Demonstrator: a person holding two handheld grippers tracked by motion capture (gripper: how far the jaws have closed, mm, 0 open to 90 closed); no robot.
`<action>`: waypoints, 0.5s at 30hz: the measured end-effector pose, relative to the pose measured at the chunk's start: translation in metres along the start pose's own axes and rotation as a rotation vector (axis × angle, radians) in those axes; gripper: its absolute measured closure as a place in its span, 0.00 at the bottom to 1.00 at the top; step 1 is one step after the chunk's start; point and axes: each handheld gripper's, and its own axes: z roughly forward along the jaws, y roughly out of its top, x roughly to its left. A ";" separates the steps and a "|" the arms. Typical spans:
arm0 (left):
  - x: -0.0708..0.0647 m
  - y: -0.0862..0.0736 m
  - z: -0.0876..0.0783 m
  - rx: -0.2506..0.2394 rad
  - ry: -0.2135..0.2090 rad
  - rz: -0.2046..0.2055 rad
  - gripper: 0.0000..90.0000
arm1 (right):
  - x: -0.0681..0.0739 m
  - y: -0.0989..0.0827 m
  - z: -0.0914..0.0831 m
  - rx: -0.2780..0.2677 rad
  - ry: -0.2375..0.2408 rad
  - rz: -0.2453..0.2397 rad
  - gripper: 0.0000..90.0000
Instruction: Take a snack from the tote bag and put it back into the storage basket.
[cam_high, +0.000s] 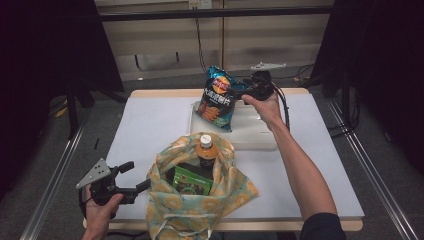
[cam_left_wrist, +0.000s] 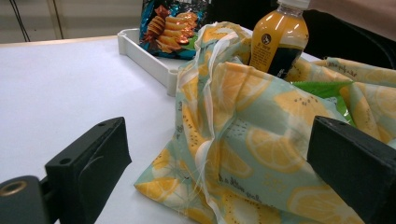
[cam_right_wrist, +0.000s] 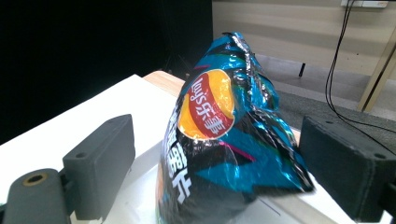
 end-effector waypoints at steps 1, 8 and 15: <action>-0.001 0.000 -0.001 0.004 0.005 0.010 0.06 | 0.000 -0.001 -0.003 -0.002 -0.001 0.000 0.13; -0.001 0.000 -0.001 0.006 0.006 0.015 0.06 | 0.004 -0.020 -0.021 0.003 -0.012 -0.003 0.17; -0.001 0.000 -0.001 0.007 0.001 0.018 0.06 | 0.003 -0.037 -0.037 0.010 -0.017 0.009 0.27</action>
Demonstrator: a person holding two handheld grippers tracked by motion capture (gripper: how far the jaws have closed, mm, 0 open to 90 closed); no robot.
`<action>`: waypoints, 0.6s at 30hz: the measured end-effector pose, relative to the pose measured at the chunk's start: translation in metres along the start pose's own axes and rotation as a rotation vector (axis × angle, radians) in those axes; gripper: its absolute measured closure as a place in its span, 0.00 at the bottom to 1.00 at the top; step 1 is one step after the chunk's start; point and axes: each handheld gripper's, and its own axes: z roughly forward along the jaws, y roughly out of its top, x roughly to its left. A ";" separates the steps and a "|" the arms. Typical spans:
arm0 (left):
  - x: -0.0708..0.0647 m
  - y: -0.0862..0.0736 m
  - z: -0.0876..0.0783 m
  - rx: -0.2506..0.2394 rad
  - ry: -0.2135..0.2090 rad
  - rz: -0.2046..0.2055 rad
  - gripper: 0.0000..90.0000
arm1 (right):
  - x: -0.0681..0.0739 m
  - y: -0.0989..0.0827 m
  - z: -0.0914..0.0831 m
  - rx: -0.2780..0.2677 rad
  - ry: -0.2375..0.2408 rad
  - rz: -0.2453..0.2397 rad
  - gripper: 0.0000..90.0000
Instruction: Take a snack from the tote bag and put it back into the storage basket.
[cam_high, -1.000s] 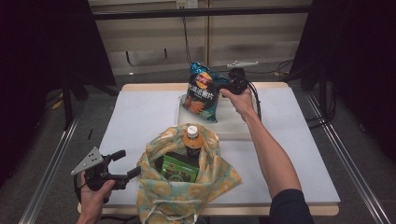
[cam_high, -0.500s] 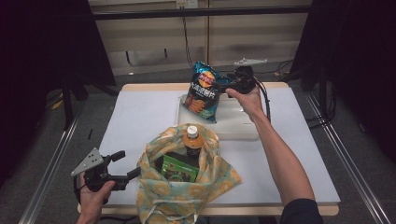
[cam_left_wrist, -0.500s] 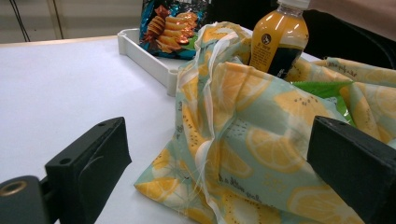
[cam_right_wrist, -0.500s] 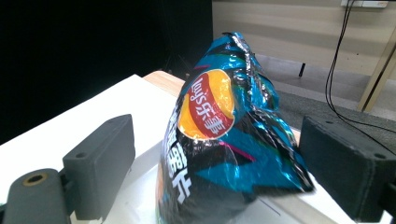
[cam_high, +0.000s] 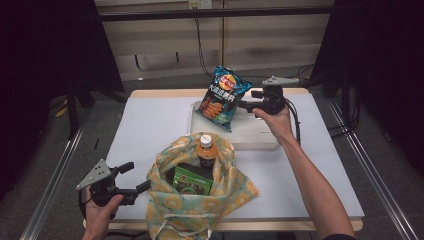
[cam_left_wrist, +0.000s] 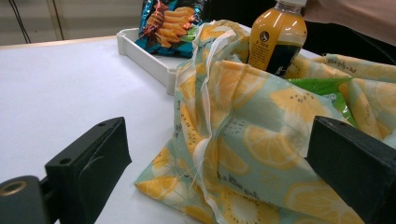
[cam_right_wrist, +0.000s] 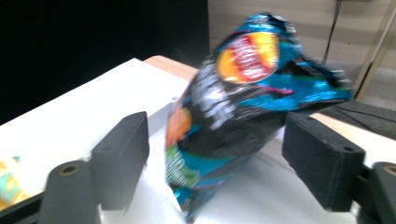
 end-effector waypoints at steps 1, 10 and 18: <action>0.000 0.000 0.000 0.002 0.000 0.001 0.06 | 0.000 -0.002 -0.001 0.004 0.002 0.000 0.30; 0.000 0.000 0.000 0.005 0.009 0.002 0.06 | 0.009 -0.025 0.019 0.078 0.162 -0.006 1.00; 0.002 0.000 -0.001 -0.002 -0.002 0.002 0.06 | 0.016 -0.043 0.056 0.175 0.242 -0.017 1.00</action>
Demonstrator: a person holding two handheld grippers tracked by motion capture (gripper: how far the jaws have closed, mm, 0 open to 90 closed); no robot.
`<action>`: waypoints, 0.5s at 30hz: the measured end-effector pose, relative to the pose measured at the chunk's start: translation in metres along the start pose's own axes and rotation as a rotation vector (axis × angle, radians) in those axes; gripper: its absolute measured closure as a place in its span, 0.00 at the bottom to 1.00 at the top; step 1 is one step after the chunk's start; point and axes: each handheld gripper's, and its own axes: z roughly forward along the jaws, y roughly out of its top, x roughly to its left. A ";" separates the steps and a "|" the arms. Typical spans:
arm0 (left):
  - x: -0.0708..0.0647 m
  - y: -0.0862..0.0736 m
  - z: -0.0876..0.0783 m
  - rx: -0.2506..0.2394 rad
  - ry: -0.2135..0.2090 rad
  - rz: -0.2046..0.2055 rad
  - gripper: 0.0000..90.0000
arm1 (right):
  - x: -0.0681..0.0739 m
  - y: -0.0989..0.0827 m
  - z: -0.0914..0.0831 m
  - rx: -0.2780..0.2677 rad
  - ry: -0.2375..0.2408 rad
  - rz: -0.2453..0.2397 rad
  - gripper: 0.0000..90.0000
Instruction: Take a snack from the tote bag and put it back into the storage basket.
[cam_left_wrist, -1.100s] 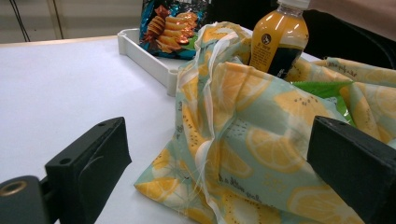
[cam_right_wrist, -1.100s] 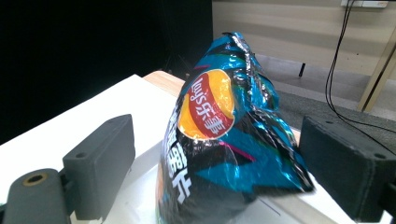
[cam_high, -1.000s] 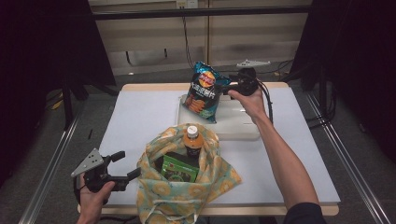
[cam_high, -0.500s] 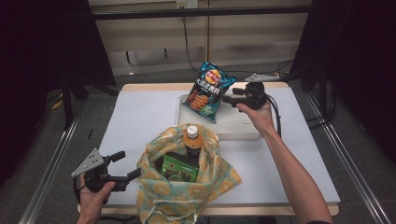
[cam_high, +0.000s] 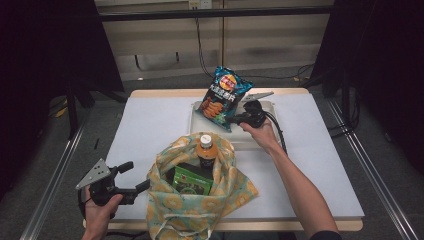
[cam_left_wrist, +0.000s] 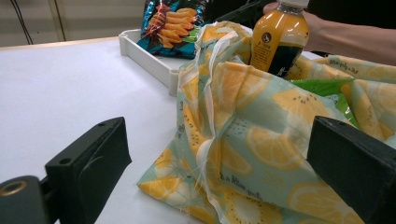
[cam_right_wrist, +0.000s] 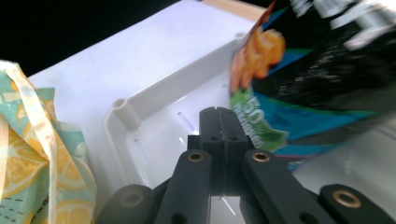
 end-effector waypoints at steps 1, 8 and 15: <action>0.000 0.000 0.000 0.002 0.008 -0.004 0.06 | 0.000 0.000 0.003 0.010 0.006 -0.006 1.00; 0.000 0.000 0.000 -0.002 0.001 -0.007 0.06 | -0.005 0.005 0.025 0.049 0.034 -0.015 1.00; 0.000 0.000 -0.001 -0.005 0.006 -0.008 0.06 | -0.006 0.009 0.040 0.107 0.046 -0.040 1.00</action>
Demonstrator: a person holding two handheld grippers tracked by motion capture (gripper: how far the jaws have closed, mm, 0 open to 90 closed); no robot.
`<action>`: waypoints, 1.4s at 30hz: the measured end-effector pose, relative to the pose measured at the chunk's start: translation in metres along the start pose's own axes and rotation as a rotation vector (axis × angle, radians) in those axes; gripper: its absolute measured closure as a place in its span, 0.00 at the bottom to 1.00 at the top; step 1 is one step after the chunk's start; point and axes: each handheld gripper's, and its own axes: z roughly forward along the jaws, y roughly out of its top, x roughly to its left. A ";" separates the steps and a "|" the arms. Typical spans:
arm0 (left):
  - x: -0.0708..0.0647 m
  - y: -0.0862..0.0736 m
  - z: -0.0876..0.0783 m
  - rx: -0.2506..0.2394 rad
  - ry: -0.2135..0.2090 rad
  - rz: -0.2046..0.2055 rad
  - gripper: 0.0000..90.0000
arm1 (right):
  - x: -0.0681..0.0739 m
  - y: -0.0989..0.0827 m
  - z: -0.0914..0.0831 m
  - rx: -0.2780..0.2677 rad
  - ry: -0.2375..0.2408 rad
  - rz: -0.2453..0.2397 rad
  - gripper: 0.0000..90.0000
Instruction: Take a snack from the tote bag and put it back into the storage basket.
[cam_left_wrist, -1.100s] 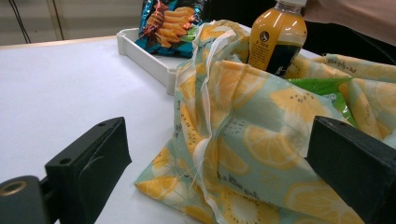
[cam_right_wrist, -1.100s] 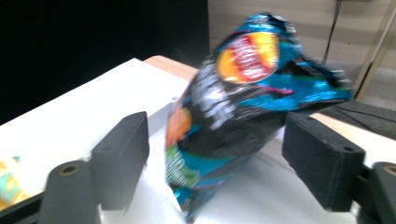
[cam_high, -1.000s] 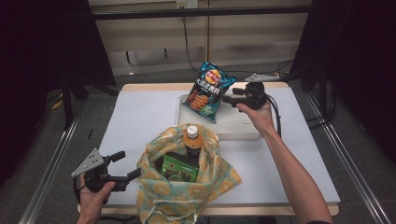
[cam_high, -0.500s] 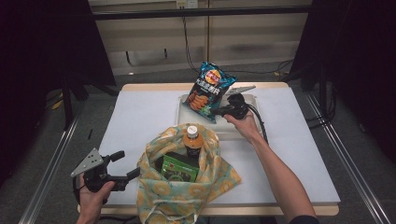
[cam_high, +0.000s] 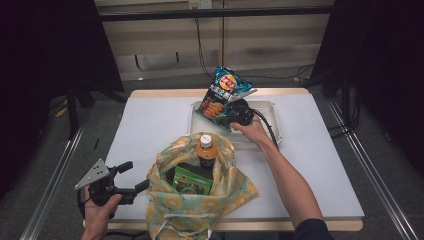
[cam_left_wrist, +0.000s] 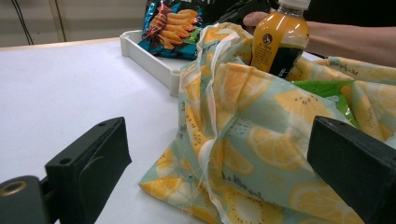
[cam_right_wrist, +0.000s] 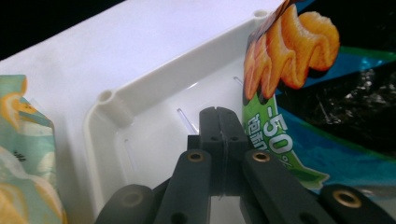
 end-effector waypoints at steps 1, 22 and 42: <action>0.000 0.000 0.000 0.007 -0.001 0.002 0.06 | -0.001 0.000 0.001 0.012 -0.003 -0.005 1.00; 0.000 0.000 0.003 0.020 0.001 0.008 0.06 | -0.027 -0.005 0.001 0.068 -0.096 0.029 1.00; 0.000 0.001 0.005 0.017 -0.015 0.011 0.06 | -0.030 -0.005 -0.003 0.052 -0.144 0.035 0.98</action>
